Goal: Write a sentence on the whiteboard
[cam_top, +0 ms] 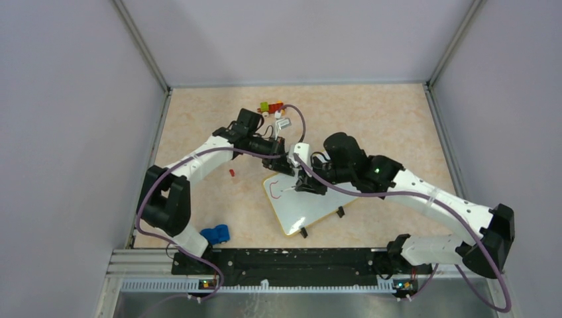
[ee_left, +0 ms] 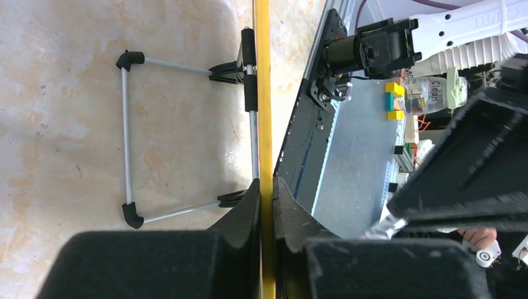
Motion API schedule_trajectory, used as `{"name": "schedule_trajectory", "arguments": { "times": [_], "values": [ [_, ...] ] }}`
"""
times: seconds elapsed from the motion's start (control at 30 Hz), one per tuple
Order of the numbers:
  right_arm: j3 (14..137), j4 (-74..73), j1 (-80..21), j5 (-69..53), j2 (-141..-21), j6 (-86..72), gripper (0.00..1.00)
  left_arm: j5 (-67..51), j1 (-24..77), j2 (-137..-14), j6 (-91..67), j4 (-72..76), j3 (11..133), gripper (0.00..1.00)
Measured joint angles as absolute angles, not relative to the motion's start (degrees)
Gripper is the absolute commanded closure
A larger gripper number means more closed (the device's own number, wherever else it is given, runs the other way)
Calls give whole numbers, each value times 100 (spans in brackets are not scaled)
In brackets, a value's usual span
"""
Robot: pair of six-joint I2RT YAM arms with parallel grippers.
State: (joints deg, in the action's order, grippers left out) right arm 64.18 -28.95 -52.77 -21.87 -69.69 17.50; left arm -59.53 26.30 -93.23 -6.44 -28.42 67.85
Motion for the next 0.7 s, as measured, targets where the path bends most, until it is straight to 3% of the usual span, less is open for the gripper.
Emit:
{"name": "schedule_trajectory", "arguments": {
  "times": [0.27,0.7],
  "values": [
    [5843,-2978,-5113,-2154,-6193,1804,100,-5509,2668,-8967,-1022,-2309,6442,100],
    [5843,-2963,-4995,-2128,-6132,1846,100,-4381,2661,-8184,-1372,-1557,5798,100]
  ]
}}
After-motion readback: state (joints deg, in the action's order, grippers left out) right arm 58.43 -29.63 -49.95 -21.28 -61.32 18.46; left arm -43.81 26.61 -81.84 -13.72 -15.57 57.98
